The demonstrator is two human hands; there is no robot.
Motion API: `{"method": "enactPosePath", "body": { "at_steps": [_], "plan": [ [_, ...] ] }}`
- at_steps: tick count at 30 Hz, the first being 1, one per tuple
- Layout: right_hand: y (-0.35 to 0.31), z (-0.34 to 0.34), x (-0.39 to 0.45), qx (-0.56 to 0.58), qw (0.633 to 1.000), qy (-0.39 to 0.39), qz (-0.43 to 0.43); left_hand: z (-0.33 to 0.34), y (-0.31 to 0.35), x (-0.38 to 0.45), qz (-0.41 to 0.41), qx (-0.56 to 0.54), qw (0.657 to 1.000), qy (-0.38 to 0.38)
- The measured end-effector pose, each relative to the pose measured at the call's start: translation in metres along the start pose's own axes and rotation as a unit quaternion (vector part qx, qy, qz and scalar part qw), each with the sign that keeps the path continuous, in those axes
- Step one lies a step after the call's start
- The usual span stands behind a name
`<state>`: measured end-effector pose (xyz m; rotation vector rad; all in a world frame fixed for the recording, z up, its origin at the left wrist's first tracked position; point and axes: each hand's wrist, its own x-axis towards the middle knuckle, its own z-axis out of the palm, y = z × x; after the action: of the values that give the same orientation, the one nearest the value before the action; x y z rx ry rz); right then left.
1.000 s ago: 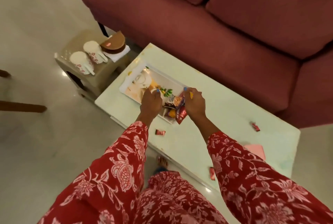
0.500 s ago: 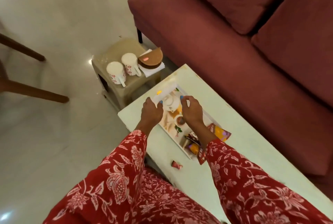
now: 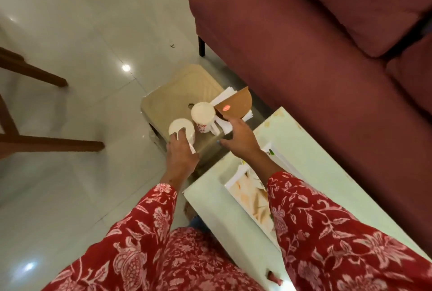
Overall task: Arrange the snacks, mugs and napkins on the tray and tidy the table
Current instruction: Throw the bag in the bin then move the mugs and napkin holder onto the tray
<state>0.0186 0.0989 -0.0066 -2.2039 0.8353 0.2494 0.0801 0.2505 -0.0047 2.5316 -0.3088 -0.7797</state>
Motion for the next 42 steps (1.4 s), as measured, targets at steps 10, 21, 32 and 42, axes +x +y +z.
{"method": "enactPosePath", "body": {
  "at_steps": [10,21,32,42],
  "plan": [
    [-0.032,0.029,0.102,-0.248,0.957,-0.128,-0.075,-0.005,-0.018,0.086,0.027,0.145,0.981,-0.128],
    [-0.037,0.047,0.117,-0.253,0.96,-0.08,-0.093,-0.002,-0.032,0.1,0.062,0.088,0.989,-0.1],
    [0.003,-0.027,0.031,-0.2,0.973,-0.049,-0.103,0.019,-0.002,0.01,0.075,0.058,0.994,-0.046],
    [0.129,-0.07,-0.078,-0.233,0.97,-0.063,-0.036,0.13,0.047,-0.088,0.117,0.06,0.984,-0.118]
  ]
}}
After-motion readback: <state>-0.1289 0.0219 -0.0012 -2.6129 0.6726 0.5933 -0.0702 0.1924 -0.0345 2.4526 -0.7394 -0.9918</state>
